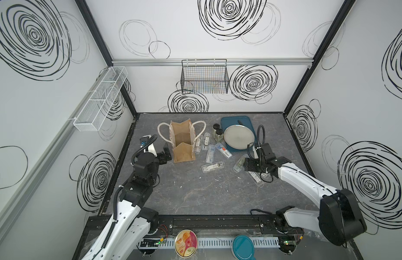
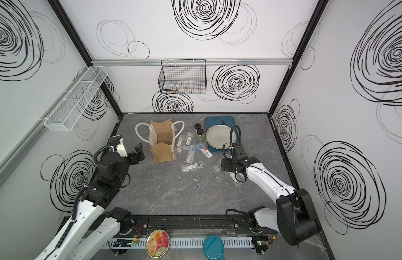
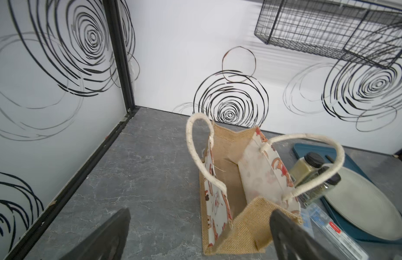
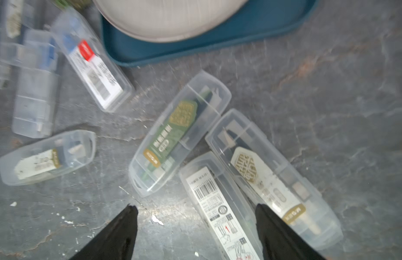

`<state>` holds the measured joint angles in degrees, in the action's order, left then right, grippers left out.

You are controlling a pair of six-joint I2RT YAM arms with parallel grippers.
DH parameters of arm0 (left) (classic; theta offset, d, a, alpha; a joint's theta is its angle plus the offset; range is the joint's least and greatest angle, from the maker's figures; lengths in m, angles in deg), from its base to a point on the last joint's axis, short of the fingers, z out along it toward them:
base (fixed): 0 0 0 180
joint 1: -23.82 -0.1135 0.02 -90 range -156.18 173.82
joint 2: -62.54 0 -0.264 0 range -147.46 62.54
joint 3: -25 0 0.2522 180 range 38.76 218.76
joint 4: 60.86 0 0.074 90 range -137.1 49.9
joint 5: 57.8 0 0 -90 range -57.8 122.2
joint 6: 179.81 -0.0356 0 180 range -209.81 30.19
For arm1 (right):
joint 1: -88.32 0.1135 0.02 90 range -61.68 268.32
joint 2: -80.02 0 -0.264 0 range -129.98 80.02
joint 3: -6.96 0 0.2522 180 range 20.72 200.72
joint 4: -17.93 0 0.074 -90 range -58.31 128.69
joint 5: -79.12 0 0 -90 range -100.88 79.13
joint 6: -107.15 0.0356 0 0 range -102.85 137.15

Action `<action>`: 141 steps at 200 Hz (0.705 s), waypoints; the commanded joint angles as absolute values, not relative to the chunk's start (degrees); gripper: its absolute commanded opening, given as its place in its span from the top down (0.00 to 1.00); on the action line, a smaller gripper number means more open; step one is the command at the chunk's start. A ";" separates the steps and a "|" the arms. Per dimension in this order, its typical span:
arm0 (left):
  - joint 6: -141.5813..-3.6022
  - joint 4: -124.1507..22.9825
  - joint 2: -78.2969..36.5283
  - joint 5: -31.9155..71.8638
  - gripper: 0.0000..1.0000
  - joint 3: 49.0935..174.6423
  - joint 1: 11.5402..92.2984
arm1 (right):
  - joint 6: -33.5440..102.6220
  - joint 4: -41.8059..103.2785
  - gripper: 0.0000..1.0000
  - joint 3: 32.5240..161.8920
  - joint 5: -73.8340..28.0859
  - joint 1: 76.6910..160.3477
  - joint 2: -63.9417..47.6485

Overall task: Put the compass set into the canvas bag
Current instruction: Pick up the compass set at the center of the board.

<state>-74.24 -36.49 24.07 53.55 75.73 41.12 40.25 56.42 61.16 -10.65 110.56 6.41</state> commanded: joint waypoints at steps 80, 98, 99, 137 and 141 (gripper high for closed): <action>-72.37 -29.40 21.64 54.29 0.01 80.69 46.84 | 44.37 60.86 0.20 61.62 -14.30 109.77 -2.54; -72.32 -29.13 21.25 54.09 0.01 80.94 46.92 | 45.22 61.05 0.23 61.67 -13.81 110.48 -3.36; -72.32 -29.15 21.24 54.09 0.01 80.95 46.93 | 45.25 61.05 0.23 61.63 -13.70 110.52 -3.38; -72.17 -29.17 21.41 54.43 0.01 80.86 46.94 | 46.57 61.62 0.27 61.19 -10.94 111.01 -4.67; -72.22 -29.17 21.49 54.51 0.01 80.86 46.94 | 46.60 61.58 0.27 61.16 -10.88 111.07 -4.78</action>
